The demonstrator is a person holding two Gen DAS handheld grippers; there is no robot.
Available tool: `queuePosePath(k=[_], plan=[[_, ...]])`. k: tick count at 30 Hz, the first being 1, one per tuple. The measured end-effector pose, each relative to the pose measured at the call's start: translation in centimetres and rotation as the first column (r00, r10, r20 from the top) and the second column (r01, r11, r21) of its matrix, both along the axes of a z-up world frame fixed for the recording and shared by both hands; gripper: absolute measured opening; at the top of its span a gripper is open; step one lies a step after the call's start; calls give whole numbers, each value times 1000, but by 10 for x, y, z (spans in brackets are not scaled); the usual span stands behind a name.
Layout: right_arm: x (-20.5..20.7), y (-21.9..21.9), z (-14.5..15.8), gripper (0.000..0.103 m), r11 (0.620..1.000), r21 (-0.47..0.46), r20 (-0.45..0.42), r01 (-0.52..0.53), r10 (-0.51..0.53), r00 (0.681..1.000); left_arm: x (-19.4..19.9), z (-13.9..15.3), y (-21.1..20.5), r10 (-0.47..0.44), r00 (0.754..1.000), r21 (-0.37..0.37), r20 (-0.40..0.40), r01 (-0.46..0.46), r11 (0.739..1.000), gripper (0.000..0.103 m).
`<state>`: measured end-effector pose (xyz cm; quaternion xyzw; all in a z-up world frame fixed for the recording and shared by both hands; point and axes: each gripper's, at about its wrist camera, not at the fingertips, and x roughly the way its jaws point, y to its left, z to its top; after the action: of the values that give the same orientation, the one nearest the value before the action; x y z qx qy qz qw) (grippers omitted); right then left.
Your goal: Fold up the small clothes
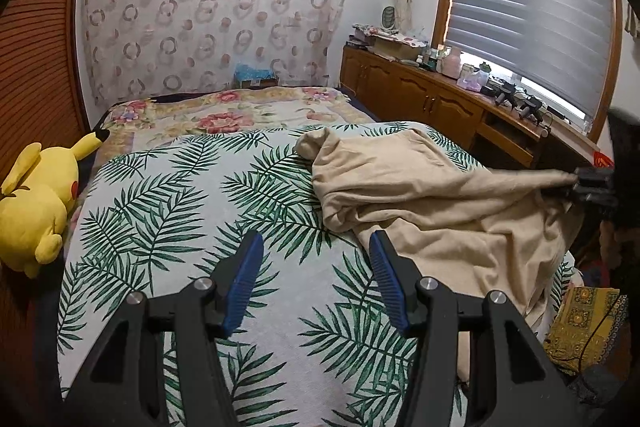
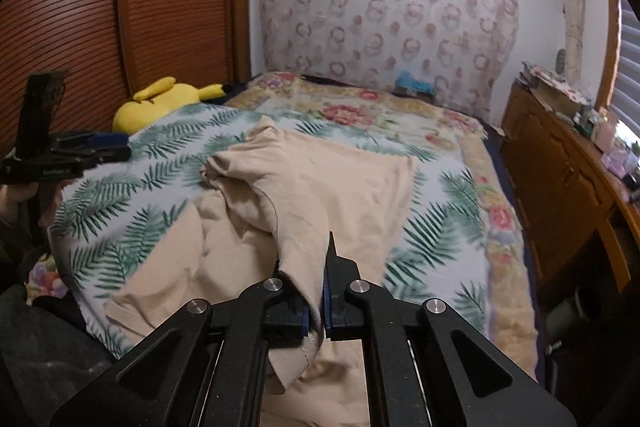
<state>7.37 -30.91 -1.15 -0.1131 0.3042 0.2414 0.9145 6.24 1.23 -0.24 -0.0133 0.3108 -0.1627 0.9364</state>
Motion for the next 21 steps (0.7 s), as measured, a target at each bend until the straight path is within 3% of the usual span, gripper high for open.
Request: queuePosePath(k=[3, 7, 9, 11, 12, 13, 21], plan=[[6, -10, -24, 2, 999, -19, -70, 40, -41, 997, 0, 0, -2, -2, 1000, 3, 3, 2, 1000, 54], [10, -17, -39, 11, 997, -27, -104, 71, -74, 992, 1, 1, -3, 1, 1000, 5, 6, -1, 1000, 54], [9, -19, -36, 16, 997, -21, -97, 70, -72, 993, 0, 1, -5, 1, 1000, 8, 11, -1, 1000, 54], [6, -17, -31, 29, 997, -29, -80, 65, -67, 995, -1, 2, -4, 0, 1000, 8, 13, 0, 1000, 54], [6, -15, -27, 42, 997, -39, -70, 61, -64, 996, -1, 2, -5, -1, 1000, 9, 14, 1, 1000, 54], [5, -13, -24, 46, 997, -51, -61, 58, -61, 996, -2, 3, -5, -1, 1000, 9, 16, 1, 1000, 54], [11, 3, 7, 51, 998, -61, 4, 23, -23, 1000, -4, 3, -4, 8, 1000, 2, 23, -8, 1000, 54]])
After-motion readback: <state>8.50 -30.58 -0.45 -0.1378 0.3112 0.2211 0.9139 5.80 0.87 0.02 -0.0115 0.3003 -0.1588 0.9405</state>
